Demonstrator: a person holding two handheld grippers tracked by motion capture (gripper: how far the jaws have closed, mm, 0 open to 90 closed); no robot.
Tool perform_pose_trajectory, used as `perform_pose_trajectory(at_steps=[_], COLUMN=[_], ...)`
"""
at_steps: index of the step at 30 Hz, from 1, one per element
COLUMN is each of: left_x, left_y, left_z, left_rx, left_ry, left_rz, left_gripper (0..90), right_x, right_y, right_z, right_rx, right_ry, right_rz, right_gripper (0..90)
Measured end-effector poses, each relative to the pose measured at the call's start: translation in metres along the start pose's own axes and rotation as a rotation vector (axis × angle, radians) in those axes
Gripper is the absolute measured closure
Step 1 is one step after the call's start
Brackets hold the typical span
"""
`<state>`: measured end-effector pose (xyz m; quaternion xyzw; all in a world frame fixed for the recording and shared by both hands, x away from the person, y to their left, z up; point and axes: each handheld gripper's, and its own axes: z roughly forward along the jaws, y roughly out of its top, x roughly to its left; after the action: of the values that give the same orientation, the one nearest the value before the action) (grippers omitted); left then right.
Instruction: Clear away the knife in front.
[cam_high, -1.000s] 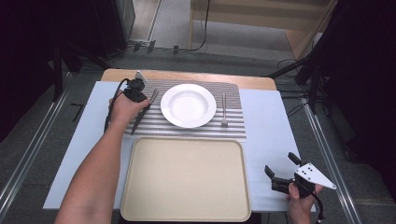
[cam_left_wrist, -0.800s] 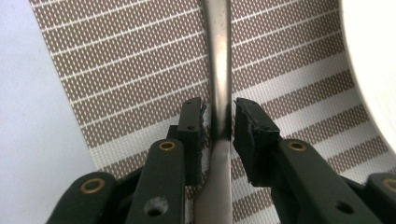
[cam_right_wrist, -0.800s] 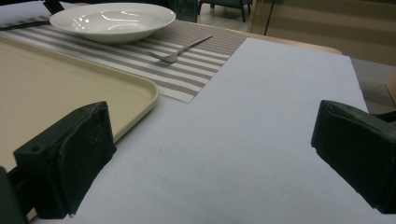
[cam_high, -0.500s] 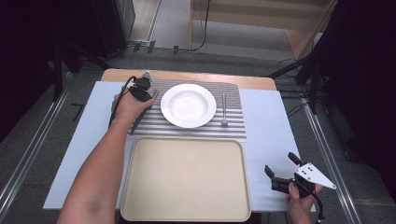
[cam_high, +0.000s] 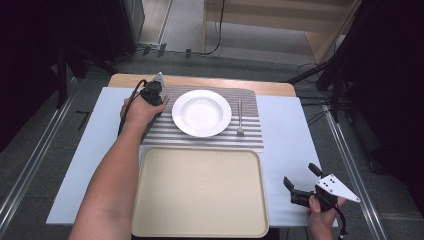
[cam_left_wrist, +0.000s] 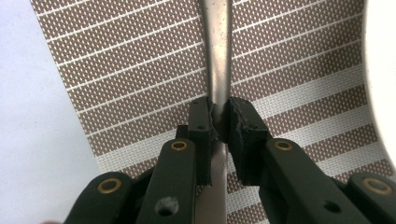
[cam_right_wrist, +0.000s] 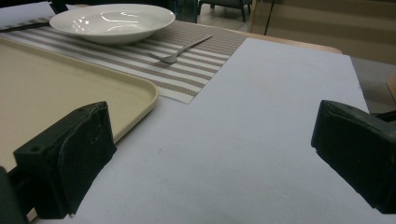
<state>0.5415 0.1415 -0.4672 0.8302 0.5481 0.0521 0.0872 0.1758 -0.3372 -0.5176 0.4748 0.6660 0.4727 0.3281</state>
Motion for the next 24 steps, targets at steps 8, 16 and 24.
perform_pose_trajectory(at_steps=[8,16,24], left_x=[0.000,0.001,0.009], left_y=[-0.001,-0.003,-0.011], left_z=[-0.001,-0.008,-0.024], left_rx=[-0.001,-0.013,-0.051], left_ry=[0.003,-0.002,-0.034], left_rz=[-0.005,-0.003,-0.003], left_gripper=[79.4,79.3,79.3], right_x=[0.000,0.000,0.000], right_y=[0.000,0.000,0.000], right_z=[0.000,0.000,-0.001], right_rx=[0.001,-0.004,-0.004], right_ry=[0.000,0.004,0.004], right_rz=[-0.003,-0.003,-0.006], right_gripper=[0.0,0.0,0.0])
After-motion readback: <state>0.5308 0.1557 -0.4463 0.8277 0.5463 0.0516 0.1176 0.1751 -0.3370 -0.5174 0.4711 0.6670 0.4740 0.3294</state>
